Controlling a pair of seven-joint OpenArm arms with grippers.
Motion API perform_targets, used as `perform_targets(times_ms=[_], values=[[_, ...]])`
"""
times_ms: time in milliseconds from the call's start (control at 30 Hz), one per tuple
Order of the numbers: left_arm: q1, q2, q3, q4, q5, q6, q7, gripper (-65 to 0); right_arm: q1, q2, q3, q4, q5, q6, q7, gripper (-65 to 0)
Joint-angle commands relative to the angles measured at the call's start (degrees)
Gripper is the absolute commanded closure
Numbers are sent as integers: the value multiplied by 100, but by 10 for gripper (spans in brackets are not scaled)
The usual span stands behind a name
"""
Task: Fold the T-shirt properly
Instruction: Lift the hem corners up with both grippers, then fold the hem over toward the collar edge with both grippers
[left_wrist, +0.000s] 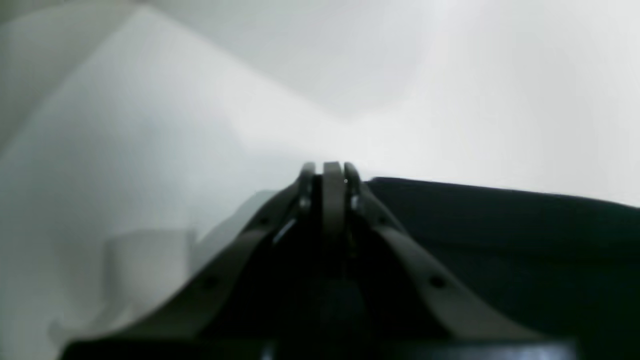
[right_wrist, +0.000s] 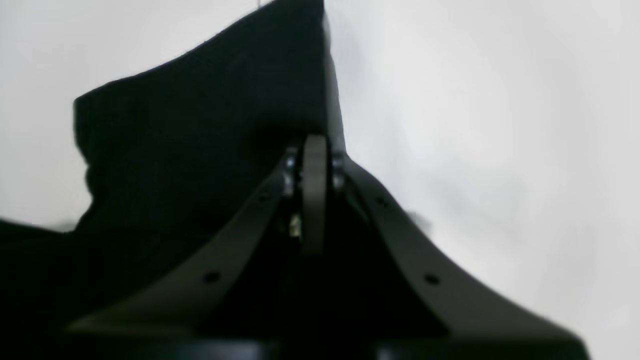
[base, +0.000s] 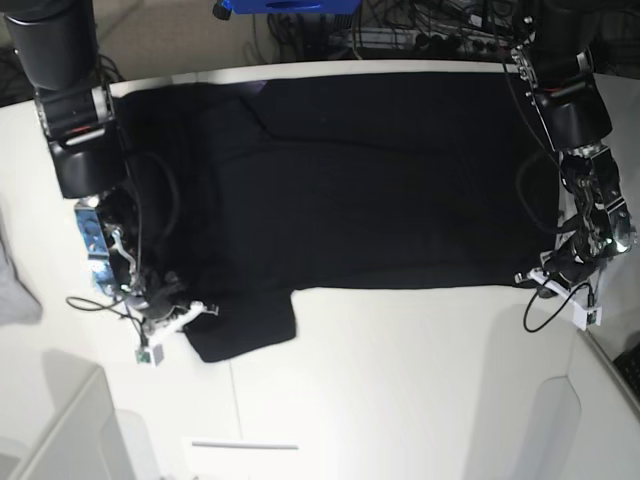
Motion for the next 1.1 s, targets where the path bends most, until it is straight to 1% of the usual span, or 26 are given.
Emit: perform_targets(times_ms=[0, 67, 233, 300, 400, 467, 567, 633, 767, 833, 933, 1067], values=[[-43, -116, -22, 237, -148, 28, -97, 0, 105, 110, 174, 222, 24, -73, 61, 0], [142, -125, -22, 440, -271, 28, -97, 0, -27, 154, 455, 503, 24, -135, -132, 0], [520, -116, -22, 791, -333, 28, -88, 0, -291, 233, 912, 1039, 15, -135, -546, 0], [687, -116, -22, 1002, -333, 28, -88, 0, -379, 277, 991, 1171, 15, -135, -669, 0], [889, -107, -22, 1319, -333, 28, -53, 0, -510, 304, 1009, 1303, 15, -135, -686, 0], [977, -98, -102, 1538, -333, 28, 272, 0, -625, 312, 1009, 1400, 15, -135, -686, 0], [1100, -54, -559, 1925, -333, 11, 615, 0, -792, 312, 1018, 1602, 15, -135, -686, 0], [1135, 16, -726, 2171, -333, 11, 729, 0, -924, 312, 1018, 1769, 15, -135, -686, 0], [1284, 25, -770, 2514, -333, 11, 976, 0, -1073, 391, 1035, 2050, 32, -144, -792, 0], [1408, 25, -778, 2743, -333, 2, 1028, 0, -1179, 383, 1202, 2235, 24, -144, -968, 0], [1627, 25, -787, 3068, -333, 2, 1055, 0, -1460, 347, 1642, 2604, 24, -144, -1143, 0], [1838, 42, -787, 3288, -333, 2, 1055, 0, -1688, 374, 1915, 2982, 24, -144, -1398, 0]])
